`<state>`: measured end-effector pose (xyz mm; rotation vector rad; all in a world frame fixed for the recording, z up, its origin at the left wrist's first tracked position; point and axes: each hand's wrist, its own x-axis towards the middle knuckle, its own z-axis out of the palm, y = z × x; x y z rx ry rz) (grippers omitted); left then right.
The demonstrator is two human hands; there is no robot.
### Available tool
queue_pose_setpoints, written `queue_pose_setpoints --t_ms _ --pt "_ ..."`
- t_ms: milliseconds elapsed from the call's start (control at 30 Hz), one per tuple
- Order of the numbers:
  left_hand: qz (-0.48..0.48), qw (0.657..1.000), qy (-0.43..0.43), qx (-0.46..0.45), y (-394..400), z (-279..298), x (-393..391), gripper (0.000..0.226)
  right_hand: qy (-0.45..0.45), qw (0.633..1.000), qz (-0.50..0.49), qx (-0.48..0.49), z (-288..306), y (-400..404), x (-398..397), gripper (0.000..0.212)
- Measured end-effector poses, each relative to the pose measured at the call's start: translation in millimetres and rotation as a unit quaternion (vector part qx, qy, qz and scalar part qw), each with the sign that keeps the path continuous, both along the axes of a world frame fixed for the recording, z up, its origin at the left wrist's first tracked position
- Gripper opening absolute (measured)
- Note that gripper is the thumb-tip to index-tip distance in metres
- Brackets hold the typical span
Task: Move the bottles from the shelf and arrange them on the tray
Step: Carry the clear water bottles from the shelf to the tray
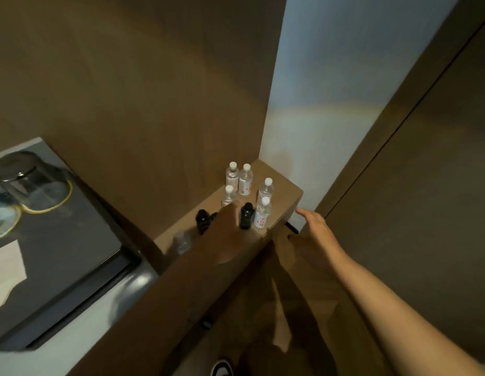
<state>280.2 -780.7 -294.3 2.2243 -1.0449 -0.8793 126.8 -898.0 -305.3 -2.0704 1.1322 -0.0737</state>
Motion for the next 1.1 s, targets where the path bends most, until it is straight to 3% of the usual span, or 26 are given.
queue_pose_setpoints --t_ms 133,233,300,567,767,967,1100 --pt "0.014 0.999 0.032 -0.008 -36.2 -5.8 21.5 0.043 -0.019 1.0 -0.005 0.015 -4.6 -32.6 36.2 0.05" --pt "0.038 0.998 0.048 0.005 -73.5 -42.8 54.7 0.069 -0.041 0.999 0.006 0.032 -14.2 -69.3 61.7 0.032" --pt "0.049 0.997 0.052 0.006 -99.3 -70.8 72.7 0.075 -0.032 0.999 0.02 0.025 -39.7 -101.4 79.7 0.033" --pt "0.152 0.984 0.091 0.003 -167.8 -173.4 116.6 0.054 0.015 0.997 0.062 0.046 -176.1 -214.5 145.8 0.035" --pt "0.128 0.987 0.084 0.048 -204.7 -235.3 119.1 0.041 -0.016 0.993 0.066 0.1 -259.4 -231.4 163.5 0.045" --pt "0.124 0.989 0.054 0.053 -211.1 -279.0 123.4 0.045 -0.057 0.991 0.118 0.003 -313.3 -221.9 153.3 0.038" --pt "0.19 0.972 0.136 -0.001 -205.8 -294.1 119.3 0.047 -0.091 0.987 0.122 -0.047 -333.6 -216.8 150.3 0.032"
